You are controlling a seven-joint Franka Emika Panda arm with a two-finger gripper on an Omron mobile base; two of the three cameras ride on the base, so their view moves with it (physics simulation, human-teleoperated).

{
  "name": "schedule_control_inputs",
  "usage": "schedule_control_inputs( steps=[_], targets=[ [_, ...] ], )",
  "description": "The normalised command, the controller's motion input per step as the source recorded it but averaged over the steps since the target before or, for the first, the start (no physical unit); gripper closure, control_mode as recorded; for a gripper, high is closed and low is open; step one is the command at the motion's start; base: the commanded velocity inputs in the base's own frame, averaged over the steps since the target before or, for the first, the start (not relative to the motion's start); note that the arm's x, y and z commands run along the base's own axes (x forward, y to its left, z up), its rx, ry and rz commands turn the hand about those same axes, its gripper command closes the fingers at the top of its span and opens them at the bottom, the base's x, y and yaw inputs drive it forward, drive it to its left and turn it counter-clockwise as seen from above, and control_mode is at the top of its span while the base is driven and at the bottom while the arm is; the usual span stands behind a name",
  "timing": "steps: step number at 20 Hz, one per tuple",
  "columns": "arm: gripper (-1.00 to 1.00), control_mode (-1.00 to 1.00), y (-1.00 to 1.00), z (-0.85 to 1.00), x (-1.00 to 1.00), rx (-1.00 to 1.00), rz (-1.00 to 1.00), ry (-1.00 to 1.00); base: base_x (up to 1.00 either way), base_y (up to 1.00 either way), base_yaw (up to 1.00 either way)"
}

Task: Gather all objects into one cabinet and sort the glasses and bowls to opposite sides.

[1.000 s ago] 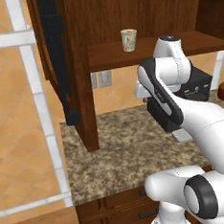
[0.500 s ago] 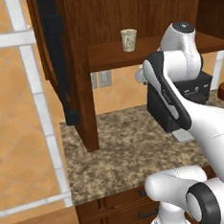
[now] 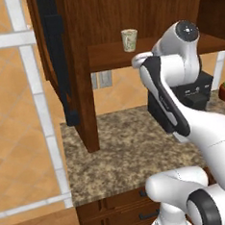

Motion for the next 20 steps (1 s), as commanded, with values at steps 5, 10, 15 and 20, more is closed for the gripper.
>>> schedule_control_inputs(
  steps=[5,10,15,20],
  targets=[
    [-1.0,-1.0,0.15,0.24,0.33,0.0,-0.09,-0.23,0.0,0.0,0.0],
    [-1.0,-1.0,0.11,0.14,0.35,0.01,-0.09,-0.15,0.0,0.0,0.0],
    [-1.0,-1.0,0.02,0.03,0.4,0.0,0.0,0.04,0.0,0.0,0.0],
    [-1.0,-1.0,0.0,0.44,0.54,0.0,0.0,0.02,0.0,0.0,0.0]
  ],
)
